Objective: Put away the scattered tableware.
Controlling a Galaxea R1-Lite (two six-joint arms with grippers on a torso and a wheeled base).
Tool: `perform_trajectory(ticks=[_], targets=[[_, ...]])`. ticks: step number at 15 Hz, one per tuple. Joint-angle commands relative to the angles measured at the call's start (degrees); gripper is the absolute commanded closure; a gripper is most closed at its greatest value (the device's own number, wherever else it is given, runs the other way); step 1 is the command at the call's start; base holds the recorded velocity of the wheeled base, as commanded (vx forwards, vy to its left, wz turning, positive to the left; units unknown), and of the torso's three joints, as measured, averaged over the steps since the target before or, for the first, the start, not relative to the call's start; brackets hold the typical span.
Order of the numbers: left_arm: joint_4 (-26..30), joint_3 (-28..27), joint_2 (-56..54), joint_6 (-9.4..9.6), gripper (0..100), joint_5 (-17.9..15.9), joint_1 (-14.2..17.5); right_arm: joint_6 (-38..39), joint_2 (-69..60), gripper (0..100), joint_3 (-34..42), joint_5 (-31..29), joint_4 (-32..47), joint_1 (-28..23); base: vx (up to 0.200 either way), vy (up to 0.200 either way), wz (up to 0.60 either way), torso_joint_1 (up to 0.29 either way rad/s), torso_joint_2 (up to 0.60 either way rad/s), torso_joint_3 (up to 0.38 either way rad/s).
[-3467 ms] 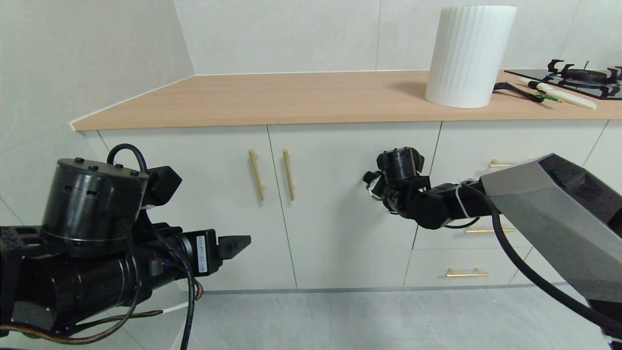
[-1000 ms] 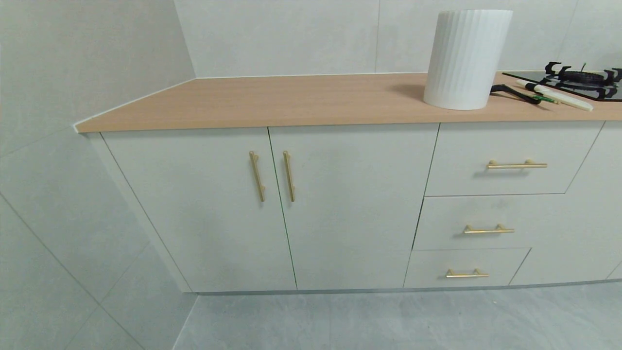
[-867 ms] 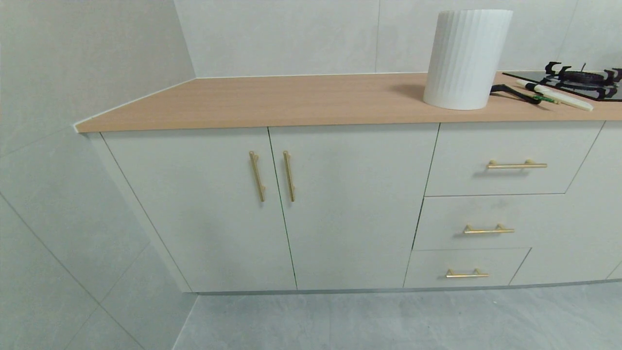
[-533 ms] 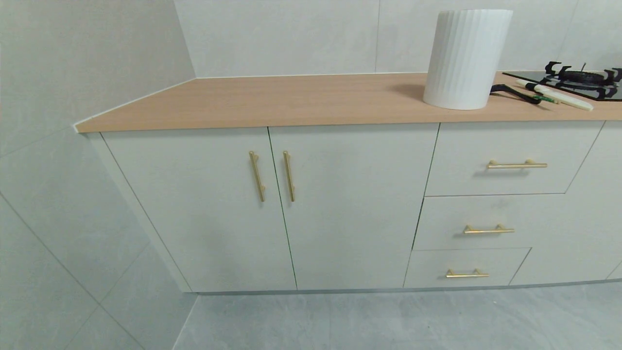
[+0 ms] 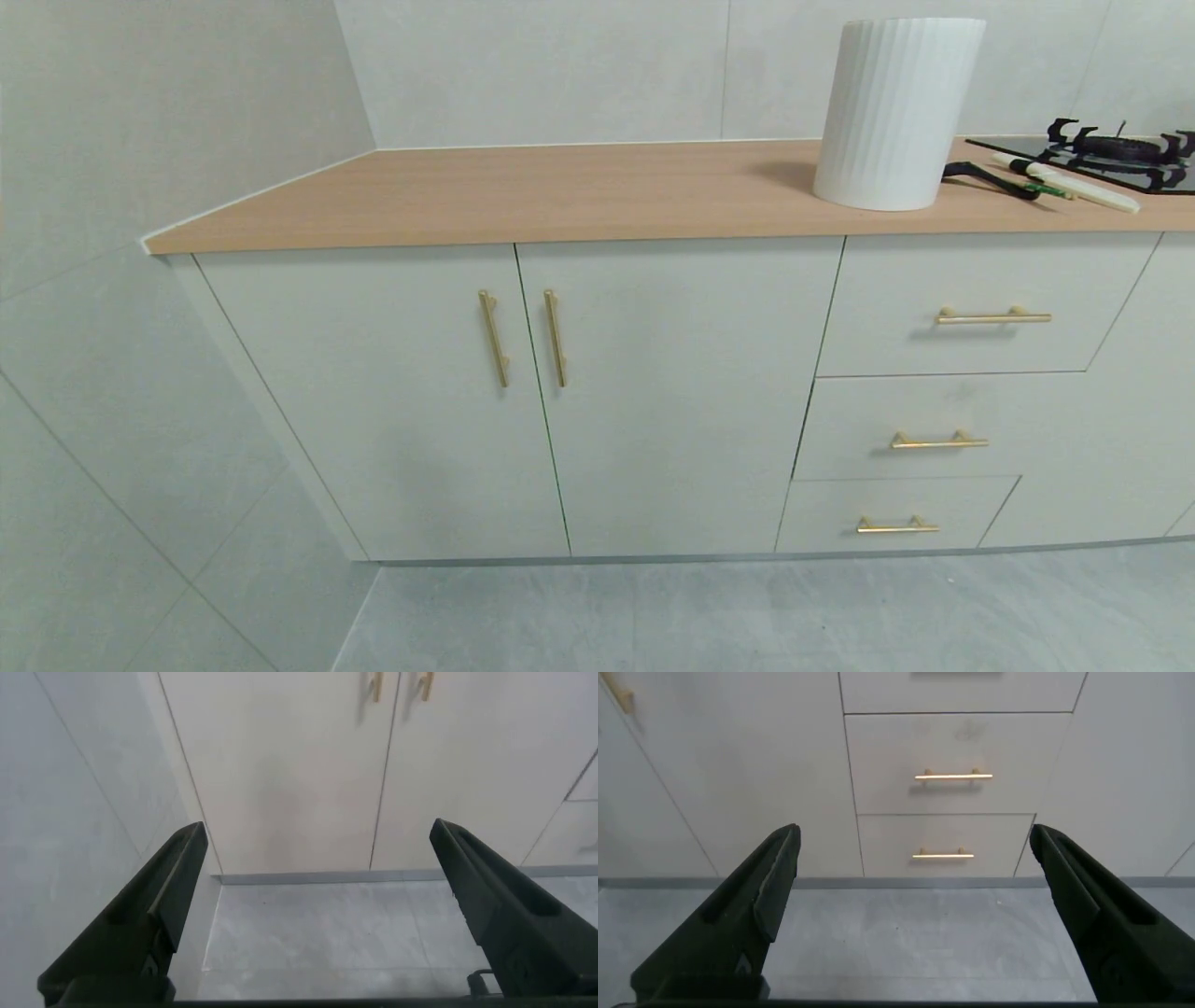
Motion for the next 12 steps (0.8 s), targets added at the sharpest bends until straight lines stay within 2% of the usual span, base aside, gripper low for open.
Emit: perform_trajectory(ticks=[1, 2, 3, 4, 5, 9, 10, 11, 12], targets=[[0.02, 0.1, 0.05, -0.04, 0, 0.06, 0.04, -0.21, 0.18, 0, 0.04, 0.79, 0.35, 0.0, 0.0, 0.0, 0.0, 0.0, 0.0, 0.0], [0.02, 0.1, 0.05, -0.04, 0, -0.12, 0.04, -0.56, 0.18, 0, 0.04, 0.87, 0.35, 0.09, 0.0, 0.0, 0.0, 0.0, 0.0, 0.0], [0.02, 0.1, 0.05, 0.83, 0, -1.61, 0.04, -1.09, 0.18, 0, 0.04, 1.49, 0.35, 0.09, 0.0, 0.0, 0.0, 0.0, 0.0, 0.0], [0.02, 0.1, 0.05, 3.82, 0, -3.02, 0.04, -1.18, 0.18, 0, 0.04, 1.49, 0.35, 0.09, 0.0, 0.0, 0.0, 0.0, 0.0, 0.0], [0.11, 0.1, 0.05, 4.97, 0, -2.84, 0.04, -1.09, 0.18, 0, 0.04, 1.49, 0.35, 0.09, 0.0, 0.0, 0.0, 0.0, 0.0, 0.0], [0.19, 0.1, 0.05, 2.86, 0, -2.75, 0.04, -0.65, 0.18, 0, 0.13, 1.49, 0.35, 0.09, 0.0, 0.0, 0.0, 0.0, 0.0, 0.0], [0.11, 0.1, 0.05, -0.31, 0, -1.96, 0.04, -0.74, 0.18, 0, 0.13, 1.49, 0.35, 0.09, 0.0, 0.0, 0.0, 0.0, 0.0, 0.0], [0.11, 0.1, 0.05, -1.27, 0, -1.7, 0.04, -0.74, 0.18, 0, 0.13, 1.49, 0.35, 0.09, 0.0, 0.0, 0.0, 0.0, 0.0, 0.0], [0.11, 0.1, 0.05, -1.1, 0, -1.61, 0.04, -0.74, 0.18, 0, 0.13, 1.49, 0.35, 0.09, 0.0, 0.0, 0.0, 0.0, 0.0, 0.0]])
